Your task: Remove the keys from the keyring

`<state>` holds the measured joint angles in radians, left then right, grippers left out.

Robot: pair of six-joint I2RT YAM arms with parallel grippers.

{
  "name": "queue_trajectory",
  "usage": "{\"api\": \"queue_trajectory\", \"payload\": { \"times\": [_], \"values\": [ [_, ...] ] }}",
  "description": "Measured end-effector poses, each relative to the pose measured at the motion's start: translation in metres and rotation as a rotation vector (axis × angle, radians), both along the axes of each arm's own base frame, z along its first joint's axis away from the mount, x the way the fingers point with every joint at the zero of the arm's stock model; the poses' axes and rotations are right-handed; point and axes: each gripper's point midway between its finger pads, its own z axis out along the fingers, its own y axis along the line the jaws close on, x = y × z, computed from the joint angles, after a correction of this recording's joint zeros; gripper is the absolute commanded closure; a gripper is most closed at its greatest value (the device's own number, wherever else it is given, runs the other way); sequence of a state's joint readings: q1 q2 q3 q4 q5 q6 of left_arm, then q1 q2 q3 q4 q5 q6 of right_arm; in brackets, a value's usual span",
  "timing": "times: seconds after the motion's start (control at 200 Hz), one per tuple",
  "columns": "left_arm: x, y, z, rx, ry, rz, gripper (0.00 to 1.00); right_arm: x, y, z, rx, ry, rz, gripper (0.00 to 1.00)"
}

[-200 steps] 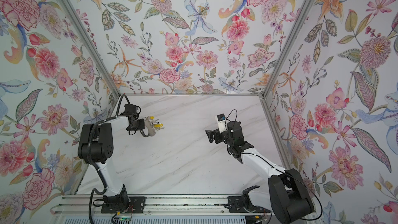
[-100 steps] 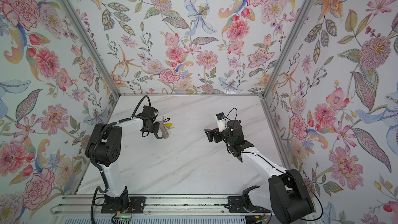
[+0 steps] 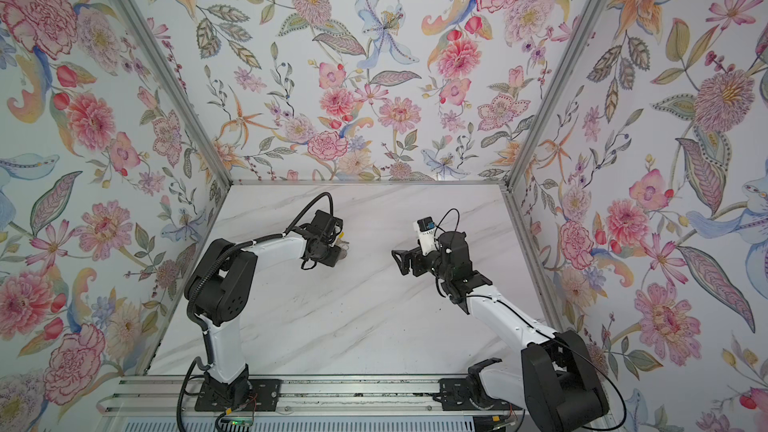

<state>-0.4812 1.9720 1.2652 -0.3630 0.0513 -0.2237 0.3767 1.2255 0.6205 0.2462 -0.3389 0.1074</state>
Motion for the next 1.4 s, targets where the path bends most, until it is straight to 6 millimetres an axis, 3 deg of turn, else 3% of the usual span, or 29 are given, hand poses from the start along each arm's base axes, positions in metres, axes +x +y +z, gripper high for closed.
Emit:
{"api": "queue_trajectory", "payload": {
  "times": [0.23,0.445,0.586,0.766,1.001,1.401],
  "values": [
    [-0.004,0.010,0.002,-0.003,0.040,0.030,0.71,-0.006,0.008,0.001,0.032,0.023,0.023,0.01],
    [0.020,0.061,0.018,-0.004,0.018,0.165,0.59,-0.011,0.014,0.001,0.059,0.043,0.039,0.01],
    [0.040,0.082,0.031,-0.006,-0.018,0.204,0.55,-0.013,0.019,0.001,0.069,0.049,0.052,0.01],
    [0.054,0.078,0.035,-0.005,-0.037,0.159,0.54,-0.013,0.020,-0.001,0.070,0.054,0.053,0.01],
    [0.044,0.080,0.011,0.021,0.034,0.126,0.59,-0.013,0.020,-0.001,0.070,0.054,0.054,0.01],
    [0.040,0.078,0.001,0.014,0.069,0.104,0.68,-0.013,0.020,-0.001,0.070,0.054,0.053,0.01]
  ]
}}
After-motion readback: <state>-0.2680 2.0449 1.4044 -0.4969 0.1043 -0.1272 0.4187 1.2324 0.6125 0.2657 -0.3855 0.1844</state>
